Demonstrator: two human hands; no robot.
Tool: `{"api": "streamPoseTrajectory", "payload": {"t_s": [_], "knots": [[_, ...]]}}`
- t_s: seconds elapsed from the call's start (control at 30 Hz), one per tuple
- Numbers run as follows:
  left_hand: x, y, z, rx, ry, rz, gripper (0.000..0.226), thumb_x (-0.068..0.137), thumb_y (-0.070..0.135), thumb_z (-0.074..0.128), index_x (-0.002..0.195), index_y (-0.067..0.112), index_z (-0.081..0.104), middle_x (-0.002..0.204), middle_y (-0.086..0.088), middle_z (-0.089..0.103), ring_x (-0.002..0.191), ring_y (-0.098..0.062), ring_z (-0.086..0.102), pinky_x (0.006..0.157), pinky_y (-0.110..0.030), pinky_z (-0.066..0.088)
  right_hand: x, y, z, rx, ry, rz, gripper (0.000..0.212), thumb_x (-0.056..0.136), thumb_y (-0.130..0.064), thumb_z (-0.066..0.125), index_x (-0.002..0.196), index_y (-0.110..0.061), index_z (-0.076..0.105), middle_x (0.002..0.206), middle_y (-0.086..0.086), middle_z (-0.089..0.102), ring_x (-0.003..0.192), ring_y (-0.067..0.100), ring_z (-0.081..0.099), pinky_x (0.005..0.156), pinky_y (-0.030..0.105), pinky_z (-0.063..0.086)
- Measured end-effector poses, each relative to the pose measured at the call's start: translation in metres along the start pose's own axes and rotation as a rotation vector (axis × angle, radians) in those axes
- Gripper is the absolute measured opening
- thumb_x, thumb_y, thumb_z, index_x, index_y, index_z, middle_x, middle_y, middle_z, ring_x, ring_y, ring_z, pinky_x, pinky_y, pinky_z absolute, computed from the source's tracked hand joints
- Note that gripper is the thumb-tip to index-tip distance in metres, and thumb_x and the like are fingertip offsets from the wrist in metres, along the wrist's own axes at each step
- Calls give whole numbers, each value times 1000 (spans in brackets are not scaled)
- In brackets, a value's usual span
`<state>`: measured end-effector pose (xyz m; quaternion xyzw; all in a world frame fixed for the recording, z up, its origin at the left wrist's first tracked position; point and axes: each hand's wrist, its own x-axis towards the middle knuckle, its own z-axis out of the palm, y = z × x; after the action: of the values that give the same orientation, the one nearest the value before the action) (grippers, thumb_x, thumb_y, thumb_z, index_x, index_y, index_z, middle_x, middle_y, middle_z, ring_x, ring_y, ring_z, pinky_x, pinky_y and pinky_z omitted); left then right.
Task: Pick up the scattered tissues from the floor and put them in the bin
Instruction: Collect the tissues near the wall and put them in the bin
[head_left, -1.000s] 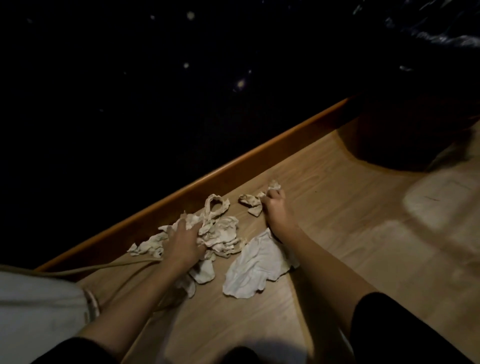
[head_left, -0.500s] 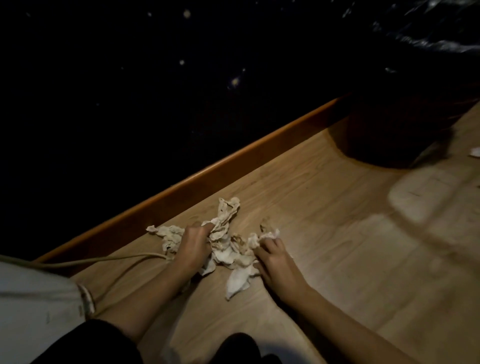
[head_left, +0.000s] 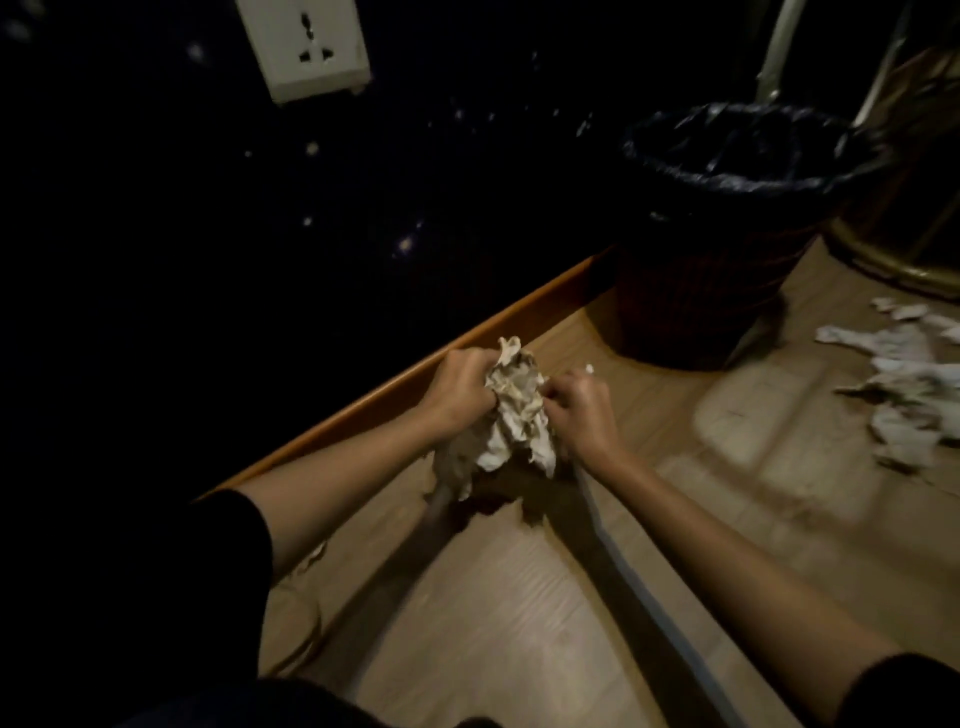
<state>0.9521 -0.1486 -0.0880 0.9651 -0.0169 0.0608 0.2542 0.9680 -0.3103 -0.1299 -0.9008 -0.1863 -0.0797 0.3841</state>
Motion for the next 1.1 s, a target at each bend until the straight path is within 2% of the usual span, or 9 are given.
{"api": "streamPoseTrajectory", "payload": {"t_s": [0.17, 0.33, 0.4, 0.57, 0.7, 0.77, 0.87, 0.97, 1.1], "knots": [[92, 86, -38, -61, 117, 175, 8, 72, 2, 58, 73, 7, 64, 74, -10, 69, 74, -23, 65, 59, -37, 50, 75, -7, -93, -44, 232, 19, 11, 82, -2, 60, 73, 2, 63, 76, 7, 48, 68, 17, 45, 49, 11, 23], [181, 179, -75, -160, 223, 287, 9, 74, 6, 59, 66, 8, 61, 70, -8, 66, 71, -21, 62, 52, -31, 41, 153, -7, -189, -40, 424, 70, 18, 79, -1, 57, 62, -5, 55, 73, 16, 61, 65, 22, 54, 47, 21, 30], [212, 208, -81, -207, 222, 313, 9, 75, 7, 58, 69, 11, 63, 75, -8, 68, 76, -23, 63, 58, -31, 44, 177, -3, -222, -48, 482, 109, 11, 80, -5, 59, 69, -4, 62, 77, 15, 65, 72, 25, 59, 56, 26, 36], [279, 241, -54, -304, 152, 395, 26, 79, 7, 55, 101, 16, 68, 102, -10, 70, 98, -25, 62, 82, -36, 50, 219, 42, -251, -58, 481, 297, 18, 81, -12, 59, 97, -9, 68, 100, 17, 69, 96, 31, 63, 69, 27, 41], [319, 231, -14, 112, -119, 309, 60, 83, 25, 54, 138, 35, 33, 150, -9, 31, 135, -38, 28, 109, -55, 28, 230, 77, -242, -206, 337, 451, 28, 80, -14, 55, 105, -3, 60, 118, 24, 57, 107, 42, 55, 87, 42, 47], [321, 223, -6, 180, -230, 197, 60, 82, 37, 54, 138, 43, 32, 151, -5, 31, 137, -38, 22, 110, -61, 21, 229, 85, -237, -247, 296, 498, 24, 79, -11, 55, 101, -3, 61, 111, 21, 60, 100, 39, 58, 81, 40, 50], [316, 214, -3, 38, -51, 152, 37, 80, 35, 56, 115, 28, 63, 118, -7, 65, 119, -30, 52, 104, -51, 37, 231, 90, -237, -153, 354, 485, 22, 81, -9, 56, 101, -3, 63, 100, 13, 61, 92, 30, 59, 74, 35, 50], [306, 206, 1, -223, 211, 193, 20, 83, 25, 55, 94, 19, 71, 89, -7, 73, 87, -24, 68, 81, -42, 56, 226, 90, -239, -48, 411, 370, 19, 86, -10, 54, 102, -8, 64, 103, 10, 65, 94, 21, 60, 69, 27, 45], [271, 198, -7, -198, 354, 368, 20, 86, 17, 54, 98, 15, 70, 97, -5, 70, 92, -19, 63, 81, -33, 53, 195, 79, -227, -231, 479, 77, 17, 89, -17, 53, 100, -10, 64, 102, 6, 62, 97, 17, 53, 73, 22, 41]]}}
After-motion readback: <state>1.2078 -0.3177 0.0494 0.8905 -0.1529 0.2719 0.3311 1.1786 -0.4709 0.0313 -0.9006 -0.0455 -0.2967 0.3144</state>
